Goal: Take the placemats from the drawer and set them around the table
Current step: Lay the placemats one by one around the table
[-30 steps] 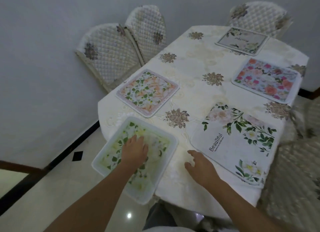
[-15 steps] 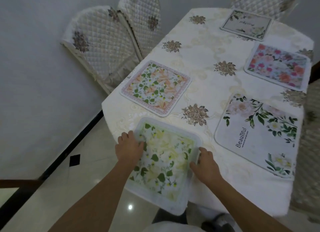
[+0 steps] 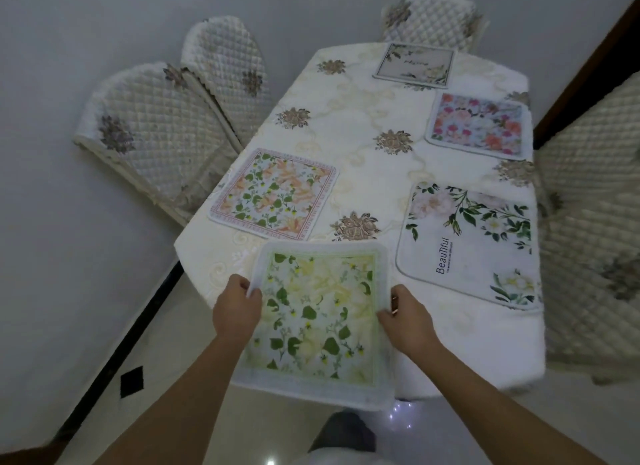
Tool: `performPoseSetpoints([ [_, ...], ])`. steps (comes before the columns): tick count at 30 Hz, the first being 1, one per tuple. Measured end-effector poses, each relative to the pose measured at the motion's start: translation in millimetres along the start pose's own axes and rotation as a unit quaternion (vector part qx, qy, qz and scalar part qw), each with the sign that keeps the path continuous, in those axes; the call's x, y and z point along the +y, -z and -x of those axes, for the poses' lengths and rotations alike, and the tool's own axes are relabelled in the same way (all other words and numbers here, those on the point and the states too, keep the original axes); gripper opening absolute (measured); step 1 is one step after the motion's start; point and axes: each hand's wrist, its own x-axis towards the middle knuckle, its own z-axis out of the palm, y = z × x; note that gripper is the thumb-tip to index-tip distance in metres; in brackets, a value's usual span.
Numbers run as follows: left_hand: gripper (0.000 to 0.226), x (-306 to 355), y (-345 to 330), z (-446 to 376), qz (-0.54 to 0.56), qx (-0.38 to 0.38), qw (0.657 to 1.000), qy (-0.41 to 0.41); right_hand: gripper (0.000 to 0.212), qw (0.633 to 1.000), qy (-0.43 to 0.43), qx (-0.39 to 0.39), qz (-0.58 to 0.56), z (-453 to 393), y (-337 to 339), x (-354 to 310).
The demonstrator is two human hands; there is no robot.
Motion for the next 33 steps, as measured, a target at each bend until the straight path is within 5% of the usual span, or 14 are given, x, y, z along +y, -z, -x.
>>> performPoseSetpoints([
  [5,0.015,62.6,5.9,20.9,0.054,-0.001,0.994,-0.097,0.014,0.995,-0.003,0.092,-0.032,21.6,52.3,19.5],
  [11,0.015,152.4,1.0,82.0,0.156,-0.089,0.973,-0.142,0.010,0.970,-0.029,0.231,-0.065,84.5,120.4,69.2],
  [17,0.020,208.8,-20.1,175.0,0.218,-0.192,0.941,-0.172,0.018,0.924,-0.070,0.351,-0.138,172.7,164.8,125.1],
  [26,0.022,290.1,-52.7,314.8,0.184,-0.268,0.866,-0.380,0.019,0.832,-0.158,0.497,-0.192,295.9,231.7,208.4],
  [33,0.027,346.1,-90.9,382.8,0.252,-0.358,0.810,-0.389,0.025,0.786,-0.233,0.538,-0.199,340.4,258.2,260.5],
])
